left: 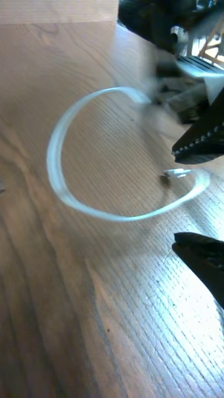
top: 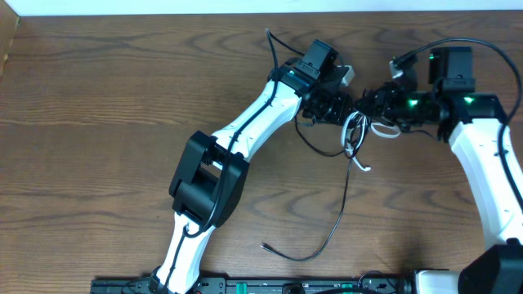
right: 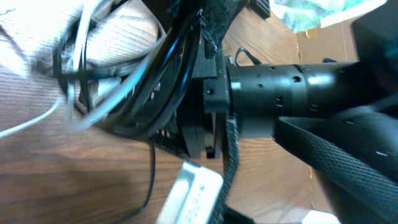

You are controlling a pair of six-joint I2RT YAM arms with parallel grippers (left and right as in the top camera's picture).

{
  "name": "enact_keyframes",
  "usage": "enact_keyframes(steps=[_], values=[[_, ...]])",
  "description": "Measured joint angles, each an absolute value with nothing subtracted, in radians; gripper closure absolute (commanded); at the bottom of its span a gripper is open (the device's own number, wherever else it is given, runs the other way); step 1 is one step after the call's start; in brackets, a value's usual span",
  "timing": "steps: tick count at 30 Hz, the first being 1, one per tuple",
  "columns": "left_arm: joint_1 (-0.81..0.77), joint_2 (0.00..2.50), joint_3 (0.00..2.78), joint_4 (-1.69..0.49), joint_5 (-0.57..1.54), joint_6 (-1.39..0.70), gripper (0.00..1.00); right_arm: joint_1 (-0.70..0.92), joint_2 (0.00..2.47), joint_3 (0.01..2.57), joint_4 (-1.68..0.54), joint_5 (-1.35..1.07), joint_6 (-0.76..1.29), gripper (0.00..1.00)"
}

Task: Untangle cables

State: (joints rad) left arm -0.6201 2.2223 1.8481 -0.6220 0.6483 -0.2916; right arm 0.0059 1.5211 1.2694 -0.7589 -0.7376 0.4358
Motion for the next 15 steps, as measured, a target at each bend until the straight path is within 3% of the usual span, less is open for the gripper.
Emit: enact_keyframes(steps=[15], values=[[-0.623,2.222,1.848,-0.634,0.648,-0.279,0.67,-0.137,1.509,1.270,-0.759,-0.753,0.445,0.99]])
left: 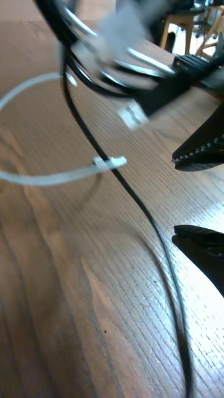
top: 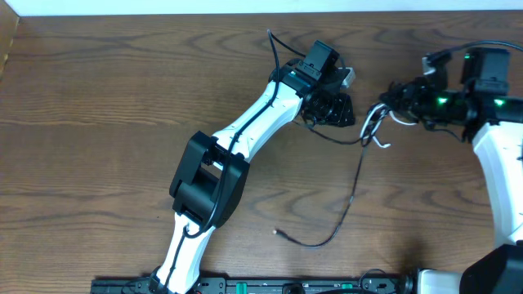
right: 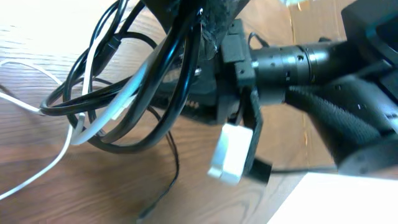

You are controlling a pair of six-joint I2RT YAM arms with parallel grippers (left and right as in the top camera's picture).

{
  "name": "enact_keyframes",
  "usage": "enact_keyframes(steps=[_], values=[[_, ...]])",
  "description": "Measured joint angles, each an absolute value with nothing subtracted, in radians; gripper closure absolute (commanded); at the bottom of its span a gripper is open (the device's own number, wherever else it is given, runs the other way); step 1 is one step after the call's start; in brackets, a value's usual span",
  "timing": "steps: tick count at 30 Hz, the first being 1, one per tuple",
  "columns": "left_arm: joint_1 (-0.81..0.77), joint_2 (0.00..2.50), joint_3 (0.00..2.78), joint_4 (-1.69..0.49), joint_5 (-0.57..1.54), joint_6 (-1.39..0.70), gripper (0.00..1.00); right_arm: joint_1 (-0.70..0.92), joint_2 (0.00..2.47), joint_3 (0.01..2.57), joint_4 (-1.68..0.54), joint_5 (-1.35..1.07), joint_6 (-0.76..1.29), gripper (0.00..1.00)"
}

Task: Untangle cables

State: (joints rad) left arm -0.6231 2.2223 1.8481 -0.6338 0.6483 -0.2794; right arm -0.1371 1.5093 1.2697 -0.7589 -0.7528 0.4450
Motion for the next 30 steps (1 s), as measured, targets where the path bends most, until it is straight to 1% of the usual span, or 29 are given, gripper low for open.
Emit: enact_keyframes(steps=[5,10,16,19,22,24,30], values=[[-0.617,2.222,1.848,-0.654,0.624,-0.201,0.66,-0.194,1.487,1.270,-0.779,-0.746,0.489,0.99],[-0.567,2.222,1.848,-0.654,0.615,-0.159,0.64,-0.196,1.485,1.271,-0.826,-0.670,0.533,0.99],[-0.495,2.172,1.848,-0.697,0.607,-0.123,0.64,-0.196,1.485,1.271,-0.796,-0.614,0.614,0.99],[-0.478,2.098,1.848,-0.731,0.607,-0.103,0.64,-0.189,1.485,1.271,-0.795,-0.556,0.752,0.99],[-0.477,2.028,1.848,-0.754,0.607,-0.096,0.64,-0.165,1.485,1.271,-0.834,-0.465,0.995,0.99],[-0.480,2.000,1.848,-0.762,0.610,-0.095,0.64,-0.144,1.485,1.271,-0.839,-0.429,1.113,0.99],[-0.501,2.000,1.848,-0.774,0.614,-0.091,0.63,-0.117,1.485,1.271,-0.833,-0.439,1.368,0.99]])
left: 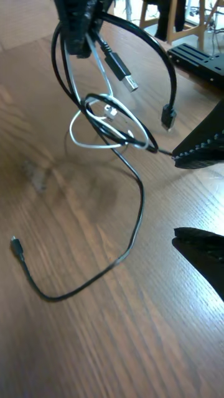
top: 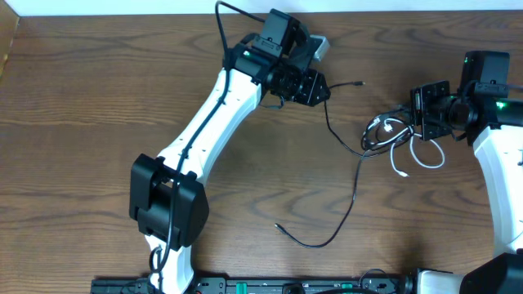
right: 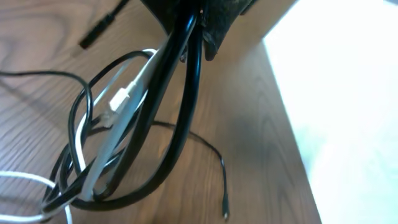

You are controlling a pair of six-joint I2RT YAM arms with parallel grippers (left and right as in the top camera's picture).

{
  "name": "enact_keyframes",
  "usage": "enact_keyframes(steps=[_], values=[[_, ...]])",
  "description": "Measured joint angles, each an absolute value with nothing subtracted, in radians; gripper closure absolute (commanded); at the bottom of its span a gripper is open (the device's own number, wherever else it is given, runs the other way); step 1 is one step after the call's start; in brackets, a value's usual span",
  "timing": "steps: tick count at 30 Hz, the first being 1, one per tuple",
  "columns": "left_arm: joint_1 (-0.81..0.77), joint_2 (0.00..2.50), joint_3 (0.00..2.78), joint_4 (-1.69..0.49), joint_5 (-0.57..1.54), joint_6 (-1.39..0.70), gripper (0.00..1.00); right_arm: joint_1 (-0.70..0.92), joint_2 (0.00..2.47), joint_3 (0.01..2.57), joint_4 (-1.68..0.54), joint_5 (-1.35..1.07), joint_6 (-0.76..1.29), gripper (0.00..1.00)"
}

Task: Untangle cables

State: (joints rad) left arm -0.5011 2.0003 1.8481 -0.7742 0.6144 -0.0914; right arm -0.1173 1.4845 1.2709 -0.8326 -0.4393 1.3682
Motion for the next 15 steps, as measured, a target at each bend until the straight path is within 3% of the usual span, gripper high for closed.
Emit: enact_keyframes(steps=[15], values=[[-0.550,2.001,1.848,-0.750,0.799,0.054,0.64,-0.121,1.485,1.271,-0.729,-0.675,1.481,0.99]])
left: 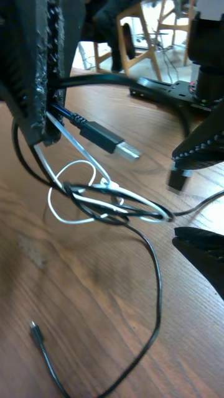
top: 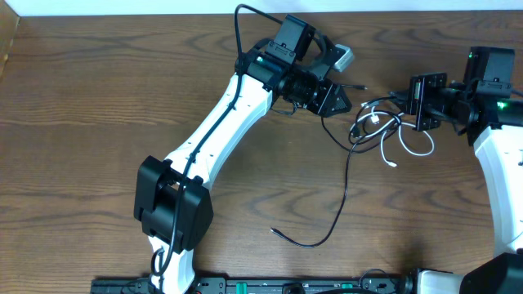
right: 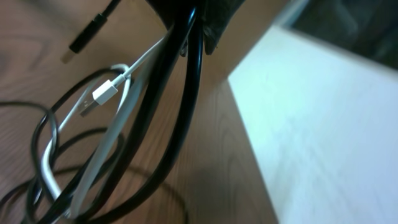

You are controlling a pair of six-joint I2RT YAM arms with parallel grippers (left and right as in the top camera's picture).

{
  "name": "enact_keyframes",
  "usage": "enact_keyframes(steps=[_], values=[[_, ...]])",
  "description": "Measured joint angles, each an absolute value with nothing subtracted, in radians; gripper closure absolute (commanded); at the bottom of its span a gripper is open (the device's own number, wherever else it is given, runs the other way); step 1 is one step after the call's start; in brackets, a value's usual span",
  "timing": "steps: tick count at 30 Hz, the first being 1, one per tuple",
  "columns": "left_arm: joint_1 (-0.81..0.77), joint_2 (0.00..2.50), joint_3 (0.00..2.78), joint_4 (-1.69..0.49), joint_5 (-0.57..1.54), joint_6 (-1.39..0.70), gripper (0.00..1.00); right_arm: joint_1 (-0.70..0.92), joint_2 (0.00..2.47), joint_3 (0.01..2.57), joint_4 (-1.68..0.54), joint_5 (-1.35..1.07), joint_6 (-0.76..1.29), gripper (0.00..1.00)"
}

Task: Untangle cables

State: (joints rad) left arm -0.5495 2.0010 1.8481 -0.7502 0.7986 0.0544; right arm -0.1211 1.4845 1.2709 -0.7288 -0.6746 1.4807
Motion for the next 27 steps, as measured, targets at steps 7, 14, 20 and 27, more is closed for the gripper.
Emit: enact_keyframes(steps=[7,14,20,27], values=[[-0.514,2.001,1.848,-0.746,0.833,0.124,0.64,-0.136,1.485,1.271,-0.616,-0.827,1.434,0.99],[-0.486,2.001,1.848,-0.742,0.859,0.184,0.64,-0.139,1.485,1.272,-0.500,-0.961,1.391,0.99],[-0.488,2.003,1.848,-0.706,0.893,0.193,0.63,-0.139,1.485,1.272,-0.485,-1.055,1.348,0.99],[-0.496,2.003,1.848,-0.635,0.963,0.196,0.62,-0.139,1.485,1.272,-0.485,-1.089,1.332,0.99]])
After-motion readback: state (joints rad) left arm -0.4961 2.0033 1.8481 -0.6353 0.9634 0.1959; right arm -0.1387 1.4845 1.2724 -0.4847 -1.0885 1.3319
